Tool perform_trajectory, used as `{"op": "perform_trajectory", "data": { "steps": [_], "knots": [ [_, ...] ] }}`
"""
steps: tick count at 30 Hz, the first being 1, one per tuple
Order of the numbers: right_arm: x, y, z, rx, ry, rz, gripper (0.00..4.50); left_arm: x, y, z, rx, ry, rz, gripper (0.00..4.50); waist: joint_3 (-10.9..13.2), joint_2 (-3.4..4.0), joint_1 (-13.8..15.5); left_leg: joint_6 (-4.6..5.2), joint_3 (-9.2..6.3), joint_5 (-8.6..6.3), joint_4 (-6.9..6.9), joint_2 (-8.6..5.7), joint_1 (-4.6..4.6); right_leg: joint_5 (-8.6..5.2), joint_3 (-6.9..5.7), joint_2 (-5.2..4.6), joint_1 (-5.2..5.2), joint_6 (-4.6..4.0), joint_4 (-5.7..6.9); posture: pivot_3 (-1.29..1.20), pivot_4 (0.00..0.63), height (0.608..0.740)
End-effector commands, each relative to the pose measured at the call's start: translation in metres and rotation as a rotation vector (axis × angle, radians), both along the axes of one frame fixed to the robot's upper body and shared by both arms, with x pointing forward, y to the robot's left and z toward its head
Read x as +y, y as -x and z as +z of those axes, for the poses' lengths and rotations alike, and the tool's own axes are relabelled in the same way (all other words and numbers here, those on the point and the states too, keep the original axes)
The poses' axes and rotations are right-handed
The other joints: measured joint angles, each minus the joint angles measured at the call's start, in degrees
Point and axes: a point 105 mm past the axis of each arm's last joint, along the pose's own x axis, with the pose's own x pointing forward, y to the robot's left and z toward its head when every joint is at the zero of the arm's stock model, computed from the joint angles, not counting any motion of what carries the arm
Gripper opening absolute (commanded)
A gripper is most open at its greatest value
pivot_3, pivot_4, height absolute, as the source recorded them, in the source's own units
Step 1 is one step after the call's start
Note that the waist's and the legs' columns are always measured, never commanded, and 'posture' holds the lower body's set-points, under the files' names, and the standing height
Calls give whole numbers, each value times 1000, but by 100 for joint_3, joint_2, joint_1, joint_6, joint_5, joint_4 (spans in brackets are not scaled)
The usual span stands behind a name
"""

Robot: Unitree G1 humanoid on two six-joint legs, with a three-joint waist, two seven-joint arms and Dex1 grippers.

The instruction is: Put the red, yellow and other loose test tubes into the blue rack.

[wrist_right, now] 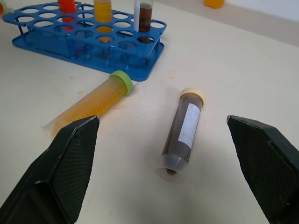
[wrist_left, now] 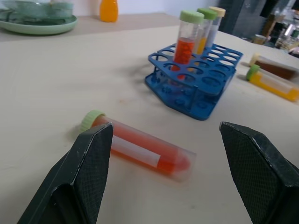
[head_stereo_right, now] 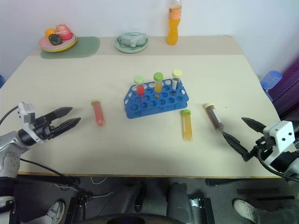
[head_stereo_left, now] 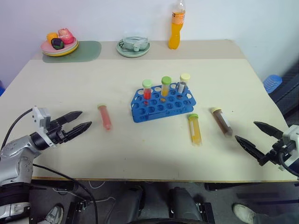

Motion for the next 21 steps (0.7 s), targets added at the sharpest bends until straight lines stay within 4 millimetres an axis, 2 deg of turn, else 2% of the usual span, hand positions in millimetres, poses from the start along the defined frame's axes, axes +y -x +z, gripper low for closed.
{"op": "perform_trajectory", "data": {
  "steps": [1, 5, 13, 16, 19, 21],
  "knots": [
    [1, 2, 12, -46, 11, 2, 4500, 2, 0, 15, -46, -23, -11, 3704, 0, 0, -2, 0, 0, 0, -1, 0, 0, 0, 0, 0, 0, 0, -1, 0, 150, 740],
    [2, 1, 14, -49, 11, 4, 4500, -3, 0, 19, -39, 22, -46, 3704, 1, 1, 0, -1, 3, 0, -4, 0, 0, 0, 0, -2, 0, 0, -3, 0, 150, 740],
    [11, -4, 21, -68, -2, 17, 4500, -17, 1, 20, -75, 6, -123, 3704, 1, 1, -1, -1, 3, 0, -8, 1, 0, 0, 1, -2, -1, -1, -5, 0, 150, 740],
    [8, -10, 21, -28, -7, -62, 4500, -28, 1, 23, -99, 31, -184, 3704, 1, 1, 5, 0, 3, 0, -11, 1, 0, -1, 1, -3, -2, -1, -6, 0, 150, 740],
    [-2, -23, 21, 29, 81, -229, 4500, -41, -1, 30, -131, 66, -255, 3704, 2, 1, 8, 0, 3, 0, -10, 1, -4, -1, 1, -2, -8, -2, -6, 0, 150, 740],
    [-5, -30, 20, 80, 105, -273, 4500, -49, -4, 33, -152, 70, -291, 3704, 3, 1, 9, 0, 6, 0, -9, 1, -4, -1, 2, -3, -18, -2, -6, 0, 150, 740]
  ]
}}
